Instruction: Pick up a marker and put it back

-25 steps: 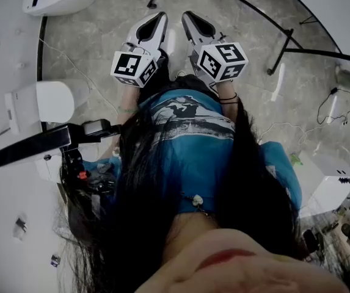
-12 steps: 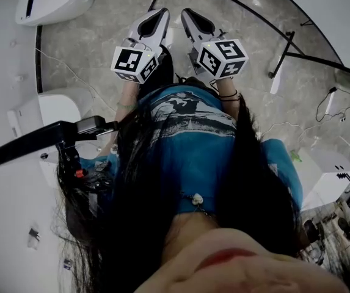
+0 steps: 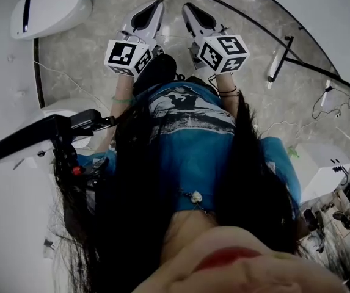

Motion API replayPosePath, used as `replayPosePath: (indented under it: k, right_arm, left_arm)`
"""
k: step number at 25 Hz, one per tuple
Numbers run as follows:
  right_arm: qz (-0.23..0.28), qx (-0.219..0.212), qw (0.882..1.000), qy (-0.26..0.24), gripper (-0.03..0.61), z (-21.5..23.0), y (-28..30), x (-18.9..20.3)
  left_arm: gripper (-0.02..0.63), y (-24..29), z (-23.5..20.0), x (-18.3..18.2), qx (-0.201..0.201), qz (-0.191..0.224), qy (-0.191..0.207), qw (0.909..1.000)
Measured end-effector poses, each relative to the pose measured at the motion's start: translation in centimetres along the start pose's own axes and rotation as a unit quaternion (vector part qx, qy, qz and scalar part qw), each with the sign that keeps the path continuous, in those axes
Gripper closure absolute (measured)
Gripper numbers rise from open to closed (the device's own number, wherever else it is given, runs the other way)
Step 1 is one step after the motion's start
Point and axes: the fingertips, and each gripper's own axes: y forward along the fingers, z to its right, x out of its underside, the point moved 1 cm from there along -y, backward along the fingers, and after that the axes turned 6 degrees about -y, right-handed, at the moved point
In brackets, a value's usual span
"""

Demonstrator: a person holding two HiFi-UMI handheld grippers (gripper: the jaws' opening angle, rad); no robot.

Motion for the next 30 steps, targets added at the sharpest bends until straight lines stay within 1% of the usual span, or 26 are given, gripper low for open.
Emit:
replayPosePath:
  k: [3,7,13,17,20,23,27,30]
  right_arm:
    - [0.001,0.014,1.0,0.004,0.557,1.2,2.5,-0.8]
    - [0.0,0.034,0.999,0.007,0.557,2.4,4.7,-1.1]
    - [-0.005,0.062,0.998,0.003,0.557,3.9,5.3,-1.7]
    - [-0.013,0.071,0.997,-0.006,0.557,5.5,6.4,-1.9]
    - [-0.012,0.065,0.998,-0.014,0.557,5.8,6.8,-2.5]
    - [-0.007,0.05,0.998,-0.026,0.555,6.1,8.0,-3.4]
    - [-0.024,0.023,0.998,-0.053,0.555,8.0,10.8,-5.1]
    - [-0.045,-0.002,0.995,-0.092,0.554,8.6,13.3,-5.9]
  left_arm:
    - [0.614,1.7,-2.5,-0.6,0.009,-0.005,-0.003,0.9999]
    - [0.614,3.2,-4.8,-0.7,0.025,-0.009,-0.009,0.9996]
    - [0.614,4.8,-5.7,-0.3,0.044,-0.016,-0.026,0.9986]
    - [0.614,6.4,-6.4,0.3,0.05,-0.02,-0.036,0.9979]
    - [0.614,6.6,-6.5,0.2,0.047,-0.02,-0.036,0.9981]
    - [0.614,6.8,-7.2,-0.2,0.034,-0.017,-0.032,0.9987]
    - [0.614,8.7,-9.1,-1.6,0.0,-0.014,-0.027,0.9995]
    - [0.614,9.6,-10.8,-2.7,-0.024,-0.005,-0.023,0.9994]
